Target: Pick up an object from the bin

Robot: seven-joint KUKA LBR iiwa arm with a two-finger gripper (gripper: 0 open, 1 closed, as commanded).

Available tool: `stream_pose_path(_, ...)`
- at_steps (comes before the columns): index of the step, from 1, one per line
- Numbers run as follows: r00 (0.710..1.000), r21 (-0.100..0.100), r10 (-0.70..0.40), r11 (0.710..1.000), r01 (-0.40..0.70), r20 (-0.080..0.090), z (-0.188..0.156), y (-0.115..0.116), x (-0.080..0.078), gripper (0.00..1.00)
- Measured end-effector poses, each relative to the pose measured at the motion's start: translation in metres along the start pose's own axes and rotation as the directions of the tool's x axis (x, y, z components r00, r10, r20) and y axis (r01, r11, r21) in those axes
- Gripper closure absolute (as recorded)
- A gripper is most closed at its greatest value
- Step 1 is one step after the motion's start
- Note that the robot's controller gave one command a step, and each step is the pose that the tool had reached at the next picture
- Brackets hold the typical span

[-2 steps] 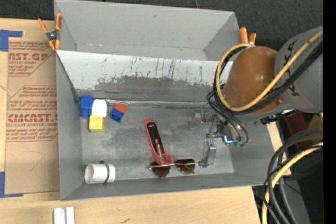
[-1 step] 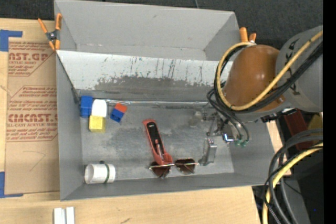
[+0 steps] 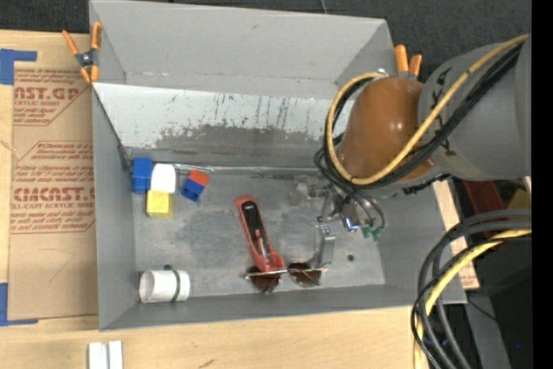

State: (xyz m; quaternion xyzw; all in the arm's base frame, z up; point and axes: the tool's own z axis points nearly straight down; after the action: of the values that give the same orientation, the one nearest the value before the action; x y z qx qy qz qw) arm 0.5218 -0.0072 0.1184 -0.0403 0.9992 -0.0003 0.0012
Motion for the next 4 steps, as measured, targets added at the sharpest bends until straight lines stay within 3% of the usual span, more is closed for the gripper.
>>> stream_pose_path(1, 0.996, -0.002, 0.093, 0.996, -0.093, -0.005, 0.021, 0.017, 0.010, 0.00)
stream_pose_path(2, 0.967, -0.001, 0.255, 0.967, -0.255, -0.003, 0.034, 0.023, 0.014, 0.00)
stream_pose_path(3, 0.998, -0.001, 0.057, 0.998, -0.057, -0.004, 0.039, 0.026, 0.023, 0.00)
stream_pose_path(4, 0.983, 0.001, 0.180, 0.984, -0.180, -0.023, 0.015, 0.094, -0.060, 1.00)
